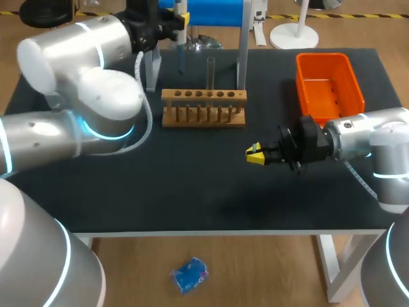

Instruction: Invert the test tube, pick up the pipette, mount the tip to pipette, aspirate from beaker and dispense into the tube, eject the tip, return the pipette, and cap with the stopper.

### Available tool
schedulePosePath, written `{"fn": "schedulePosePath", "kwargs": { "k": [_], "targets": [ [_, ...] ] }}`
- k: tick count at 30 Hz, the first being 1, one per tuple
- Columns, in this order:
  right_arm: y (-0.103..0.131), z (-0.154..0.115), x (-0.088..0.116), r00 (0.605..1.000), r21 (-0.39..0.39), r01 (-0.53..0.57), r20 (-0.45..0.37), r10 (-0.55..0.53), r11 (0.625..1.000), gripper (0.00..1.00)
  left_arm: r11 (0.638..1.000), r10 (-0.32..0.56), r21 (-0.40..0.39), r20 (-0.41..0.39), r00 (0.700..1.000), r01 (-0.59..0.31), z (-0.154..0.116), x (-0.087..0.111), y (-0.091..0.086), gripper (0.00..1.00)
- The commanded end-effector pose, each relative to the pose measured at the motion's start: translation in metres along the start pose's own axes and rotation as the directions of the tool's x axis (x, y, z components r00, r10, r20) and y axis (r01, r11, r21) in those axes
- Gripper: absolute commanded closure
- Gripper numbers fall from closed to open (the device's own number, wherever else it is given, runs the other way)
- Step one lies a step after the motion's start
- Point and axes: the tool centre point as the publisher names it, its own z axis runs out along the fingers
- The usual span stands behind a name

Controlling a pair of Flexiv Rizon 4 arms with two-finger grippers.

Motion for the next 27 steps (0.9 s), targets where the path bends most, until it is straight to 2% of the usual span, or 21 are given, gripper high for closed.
{"fn": "schedulePosePath", "kwargs": {
  "k": [1, 5, 11, 12, 16, 22, 27],
  "targets": [
    [0.000, 0.000, 0.000, 1.000, 0.003, 0.000, 0.000, 0.000, 1.000, 1.00, 0.996, 0.031, 0.084, -0.442, 0.897, 0.007, -0.050, 0.018, 0.003, 1.00],
    [0.000, 0.000, 0.000, 1.000, 0.003, 0.000, 0.000, 0.000, 1.000, 1.00, 0.993, 0.057, 0.121, -0.484, 0.873, 0.002, -0.059, 0.045, 0.003, 1.00],
    [0.000, 0.000, 0.000, 1.000, 0.003, 0.000, 0.000, 0.000, 1.000, 1.00, 0.991, 0.077, 0.134, -0.508, 0.858, -0.010, -0.065, 0.090, 0.002, 1.00],
    [0.000, 0.000, 0.000, 1.000, 0.003, 0.000, 0.000, 0.000, 1.000, 1.00, 0.991, 0.068, 0.130, -0.525, 0.848, 0.001, -0.065, 0.097, 0.002, 1.00],
    [0.000, 0.000, 0.000, 1.000, 0.003, 0.000, 0.000, 0.000, 1.000, 1.00, 0.990, 0.085, 0.137, -0.519, 0.850, -0.015, -0.064, 0.126, 0.002, 1.00],
    [0.000, 0.000, 0.000, 1.000, 0.003, 0.000, 0.000, 0.000, 1.000, 1.00, 0.988, 0.094, 0.151, -0.477, 0.874, -0.024, -0.068, 0.151, 0.000, 1.00],
    [0.000, 0.000, 0.000, 1.000, 0.003, 0.000, 0.000, 0.000, 1.000, 1.00, 0.987, 0.116, 0.157, -0.480, 0.869, -0.045, -0.071, 0.173, 0.000, 1.00]
  ]
}}
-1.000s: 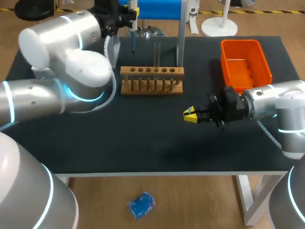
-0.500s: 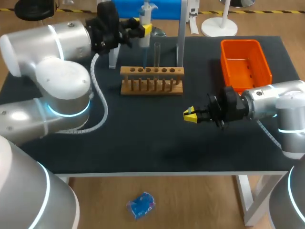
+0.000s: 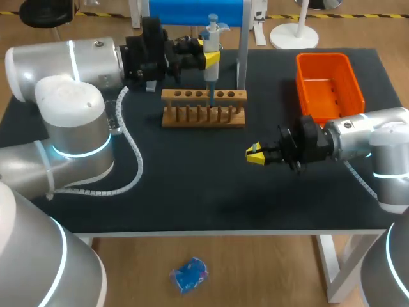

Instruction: Invert the test tube, pick up the pipette, mount the tip to pipette, aspirate from beaker and dispense into the tube, eject the tip, return the pipette, and cap with the stopper.

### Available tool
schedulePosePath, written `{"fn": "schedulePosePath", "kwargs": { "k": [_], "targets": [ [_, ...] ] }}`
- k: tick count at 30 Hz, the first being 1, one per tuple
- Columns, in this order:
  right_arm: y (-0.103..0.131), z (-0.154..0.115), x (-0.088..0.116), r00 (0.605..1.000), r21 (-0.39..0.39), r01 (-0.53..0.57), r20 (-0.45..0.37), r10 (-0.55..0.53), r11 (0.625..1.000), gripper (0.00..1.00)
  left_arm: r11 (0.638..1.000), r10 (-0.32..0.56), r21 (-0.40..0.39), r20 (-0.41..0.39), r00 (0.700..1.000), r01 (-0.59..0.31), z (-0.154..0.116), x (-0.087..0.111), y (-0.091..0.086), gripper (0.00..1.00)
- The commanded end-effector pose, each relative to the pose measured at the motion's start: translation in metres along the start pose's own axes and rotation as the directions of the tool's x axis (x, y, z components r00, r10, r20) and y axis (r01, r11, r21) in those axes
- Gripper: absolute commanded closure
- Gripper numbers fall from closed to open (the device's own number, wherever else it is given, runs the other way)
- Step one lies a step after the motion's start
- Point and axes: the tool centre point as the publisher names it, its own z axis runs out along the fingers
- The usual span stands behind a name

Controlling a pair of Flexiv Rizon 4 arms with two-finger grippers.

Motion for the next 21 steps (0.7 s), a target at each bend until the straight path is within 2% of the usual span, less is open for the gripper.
{"fn": "schedulePosePath", "kwargs": {
  "k": [1, 11, 21],
  "targets": [
    [0.000, 0.000, 0.000, 1.000, 0.003, 0.000, 0.000, 0.000, 1.000, 1.00, 1.000, 0.015, 0.018, 0.035, 0.999, -0.015, 0.006, 0.017, 0.001, 1.00],
    [0.000, 0.000, 0.000, 1.000, 0.003, 0.000, 0.000, 0.000, 1.000, 1.00, 0.999, 0.034, -0.005, 0.066, 0.997, -0.034, 0.014, 0.042, -0.006, 1.00],
    [0.000, 0.000, 0.000, 1.000, 0.003, 0.000, 0.000, 0.000, 1.000, 1.00, 1.000, 0.018, 0.004, 0.076, 0.997, -0.018, 0.016, 0.047, -0.007, 1.00]
  ]
}}
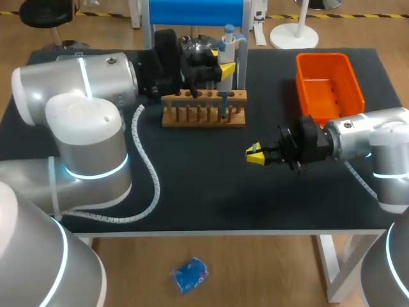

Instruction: Invert the test tube, pick up the pipette, mount the tip to pipette, aspirate from beaker and dispense into the tube, eject the tip, return the pipette, and cap with the stopper.

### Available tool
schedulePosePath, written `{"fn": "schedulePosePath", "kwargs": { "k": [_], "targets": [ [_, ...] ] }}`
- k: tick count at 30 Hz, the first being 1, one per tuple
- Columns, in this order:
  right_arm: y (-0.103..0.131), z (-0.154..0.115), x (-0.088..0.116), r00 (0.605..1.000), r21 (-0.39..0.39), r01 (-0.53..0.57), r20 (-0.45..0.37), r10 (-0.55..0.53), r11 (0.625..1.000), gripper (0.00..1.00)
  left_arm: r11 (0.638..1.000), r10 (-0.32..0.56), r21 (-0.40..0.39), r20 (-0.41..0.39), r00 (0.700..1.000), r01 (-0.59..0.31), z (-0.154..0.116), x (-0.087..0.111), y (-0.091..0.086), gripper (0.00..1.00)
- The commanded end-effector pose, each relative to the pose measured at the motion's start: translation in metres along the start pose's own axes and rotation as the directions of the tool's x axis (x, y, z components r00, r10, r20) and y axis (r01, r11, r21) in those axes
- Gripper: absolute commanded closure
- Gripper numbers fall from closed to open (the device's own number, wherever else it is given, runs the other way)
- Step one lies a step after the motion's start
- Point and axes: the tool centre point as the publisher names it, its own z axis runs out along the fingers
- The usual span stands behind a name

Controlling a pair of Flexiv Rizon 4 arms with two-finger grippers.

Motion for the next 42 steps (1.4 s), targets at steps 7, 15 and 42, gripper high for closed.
{"fn": "schedulePosePath", "kwargs": {
  "k": [7, 15, 42],
  "targets": [
    [0.000, 0.000, 0.000, 1.000, 0.002, 0.000, 0.000, 0.000, 1.000, 1.00, 1.000, 0.001, 0.010, 0.007, 1.000, -0.001, 0.002, 0.002, 0.002, 1.00],
    [0.000, 0.000, 0.000, 1.000, 0.002, 0.000, 0.000, 0.000, 1.000, 1.00, 1.000, 0.001, 0.010, 0.007, 1.000, -0.001, 0.002, 0.002, 0.002, 1.00],
    [-0.001, 0.045, -0.054, 0.999, -0.005, 0.036, -0.022, -0.036, 0.999, 1.00, 1.000, 0.001, 0.010, 0.007, 1.000, -0.001, 0.002, 0.002, 0.002, 1.00]
  ]
}}
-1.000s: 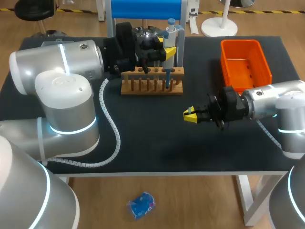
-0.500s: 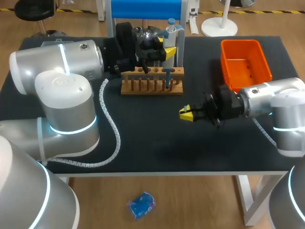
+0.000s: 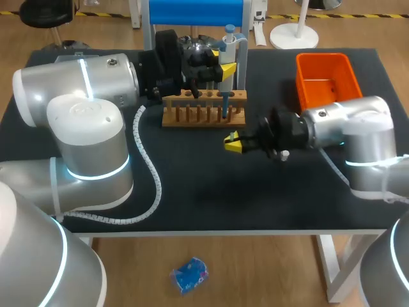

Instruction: Invert the test tube, pick up the pipette, mount the tip to pipette, aspirate from beaker and dispense into the tube, eject the tip, return the pipette, and cap with the stopper.

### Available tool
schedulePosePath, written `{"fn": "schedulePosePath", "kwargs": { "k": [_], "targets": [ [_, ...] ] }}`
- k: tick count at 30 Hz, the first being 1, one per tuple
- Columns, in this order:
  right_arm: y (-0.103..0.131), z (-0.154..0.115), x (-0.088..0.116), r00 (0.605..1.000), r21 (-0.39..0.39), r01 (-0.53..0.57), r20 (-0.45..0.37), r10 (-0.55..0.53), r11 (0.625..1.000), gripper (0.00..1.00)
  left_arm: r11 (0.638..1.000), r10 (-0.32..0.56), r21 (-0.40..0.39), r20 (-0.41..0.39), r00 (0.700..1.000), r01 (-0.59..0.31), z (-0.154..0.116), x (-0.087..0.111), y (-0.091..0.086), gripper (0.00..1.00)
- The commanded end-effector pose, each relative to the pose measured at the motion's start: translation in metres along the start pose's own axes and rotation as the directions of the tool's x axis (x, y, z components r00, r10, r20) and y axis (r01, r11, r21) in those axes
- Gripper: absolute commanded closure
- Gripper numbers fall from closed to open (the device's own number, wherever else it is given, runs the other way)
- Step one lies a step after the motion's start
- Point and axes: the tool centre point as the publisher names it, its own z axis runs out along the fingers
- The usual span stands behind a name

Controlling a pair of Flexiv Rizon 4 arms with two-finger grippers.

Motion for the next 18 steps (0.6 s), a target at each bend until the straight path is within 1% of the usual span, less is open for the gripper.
{"fn": "schedulePosePath", "kwargs": {
  "k": [1, 9, 18],
  "targets": [
    [0.000, 0.004, -0.009, 1.000, -0.004, 0.002, -0.009, -0.002, 1.000, 1.00, 1.000, 0.001, 0.008, 0.004, 1.000, -0.001, 0.001, 0.001, 0.002, 1.00],
    [0.008, 0.007, -0.020, 1.000, -0.012, 0.016, -0.013, -0.016, 1.000, 1.00, 1.000, 0.001, 0.008, 0.004, 1.000, -0.001, 0.001, 0.001, 0.002, 1.00],
    [0.014, 0.008, -0.025, 1.000, -0.016, 0.023, -0.014, -0.023, 1.000, 1.00, 1.000, 0.001, 0.008, 0.004, 1.000, -0.001, 0.001, 0.001, 0.002, 1.00]
  ]
}}
